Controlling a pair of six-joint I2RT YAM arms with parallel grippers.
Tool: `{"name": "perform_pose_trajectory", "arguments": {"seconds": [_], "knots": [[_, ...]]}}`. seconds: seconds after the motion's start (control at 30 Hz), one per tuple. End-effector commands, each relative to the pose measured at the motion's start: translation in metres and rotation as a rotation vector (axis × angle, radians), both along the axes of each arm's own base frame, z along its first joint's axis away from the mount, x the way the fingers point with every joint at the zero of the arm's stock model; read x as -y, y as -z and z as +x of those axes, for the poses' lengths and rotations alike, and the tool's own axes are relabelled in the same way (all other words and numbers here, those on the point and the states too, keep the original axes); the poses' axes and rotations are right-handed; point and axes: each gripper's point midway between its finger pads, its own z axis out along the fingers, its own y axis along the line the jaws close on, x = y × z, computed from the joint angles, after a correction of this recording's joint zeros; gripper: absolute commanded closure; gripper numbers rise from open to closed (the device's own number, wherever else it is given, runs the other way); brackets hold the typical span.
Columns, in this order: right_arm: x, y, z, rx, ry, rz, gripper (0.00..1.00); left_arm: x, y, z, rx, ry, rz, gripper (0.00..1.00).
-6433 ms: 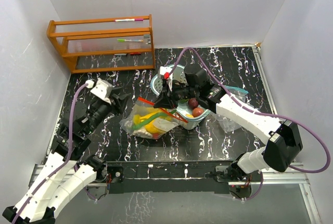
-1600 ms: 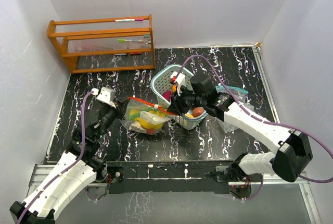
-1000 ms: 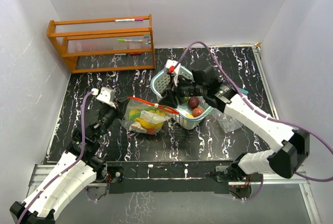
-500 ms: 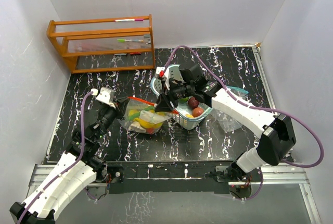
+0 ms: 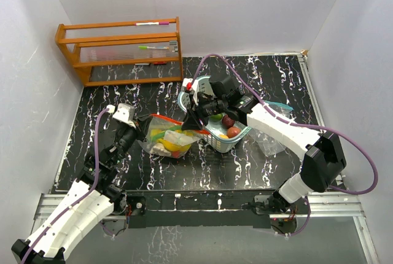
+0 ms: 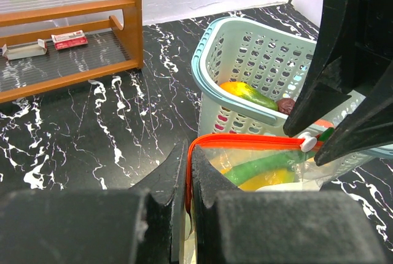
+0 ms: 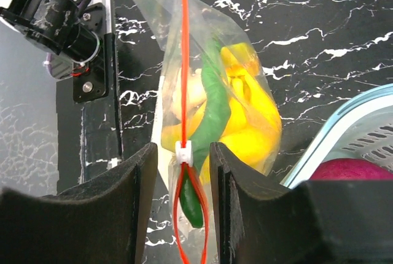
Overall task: Place the food in the zip-top bag and seal the zipper
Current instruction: Zip the zipper food storage bag at the center of the board.
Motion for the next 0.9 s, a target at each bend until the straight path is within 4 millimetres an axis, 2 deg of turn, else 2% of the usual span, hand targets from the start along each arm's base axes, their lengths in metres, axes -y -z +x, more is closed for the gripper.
{"name": "perform_pose_trajectory", "arguments": {"seconds": [0.0, 0.1, 0.3, 0.4, 0.57, 0.87], "knots": [[-0.007, -0.023, 0.019, 0.080, 0.051, 0.057, 0.59, -0.003, -0.019, -0.001, 0.058, -0.007, -0.023, 1.00], [-0.009, -0.025, 0.019, 0.075, 0.051, 0.066, 0.63, -0.004, -0.019, -0.001, 0.059, -0.010, -0.022, 1.00], [-0.012, -0.021, 0.014, 0.039, 0.019, 0.064, 0.86, -0.004, -0.020, -0.001, 0.062, -0.011, -0.024, 1.00], [-0.010, -0.016, 0.012, 0.022, 0.014, 0.048, 0.91, -0.006, -0.022, -0.002, 0.070, -0.019, -0.025, 1.00], [-0.001, -0.015, 0.009, 0.036, 0.046, 0.031, 0.92, -0.011, -0.023, 0.000, 0.074, -0.046, -0.029, 1.00], [0.024, -0.006, -0.006, 0.032, 0.093, -0.031, 0.92, -0.033, -0.031, 0.008, 0.101, -0.182, -0.042, 1.00]]}}
